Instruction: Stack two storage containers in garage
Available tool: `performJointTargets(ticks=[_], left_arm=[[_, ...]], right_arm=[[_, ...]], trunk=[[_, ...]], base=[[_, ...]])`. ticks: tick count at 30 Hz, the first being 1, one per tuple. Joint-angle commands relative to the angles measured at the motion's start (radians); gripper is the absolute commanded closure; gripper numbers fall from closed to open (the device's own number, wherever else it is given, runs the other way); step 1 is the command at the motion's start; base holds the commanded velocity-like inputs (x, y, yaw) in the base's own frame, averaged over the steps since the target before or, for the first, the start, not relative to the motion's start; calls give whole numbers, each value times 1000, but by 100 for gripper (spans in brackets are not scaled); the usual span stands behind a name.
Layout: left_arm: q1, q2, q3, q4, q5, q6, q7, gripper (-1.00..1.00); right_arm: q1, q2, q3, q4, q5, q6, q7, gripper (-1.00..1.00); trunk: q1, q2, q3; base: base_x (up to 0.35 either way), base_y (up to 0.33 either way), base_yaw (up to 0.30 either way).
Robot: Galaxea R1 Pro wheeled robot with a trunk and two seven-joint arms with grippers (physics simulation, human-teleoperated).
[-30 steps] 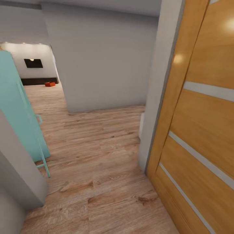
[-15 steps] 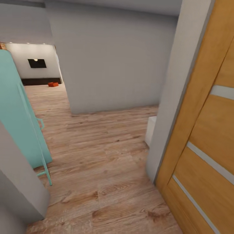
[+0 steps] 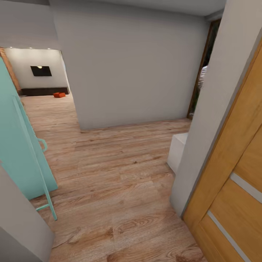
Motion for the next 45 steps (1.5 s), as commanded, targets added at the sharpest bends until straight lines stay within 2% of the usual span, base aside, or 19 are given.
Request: performJointTargets(ticks=[1,18,45], left_arm=[[-1,-1,7,1,-10,-4,3,-100],[-1,-1,7,1,-10,-4,3,-100],[-1,-1,7,1,-10,-5,3,-100]], right_arm=[[0,0,3,0,-1,0,0,-100],[0,1,3,0,-1,0,0,-100],[0,2,3,0,-1,0,2,-100]], trunk=[[1,0,-1],[1,0,-1],[1,0,-1]], base=[[328,106,0],[341,50,5],[344,114,91]])
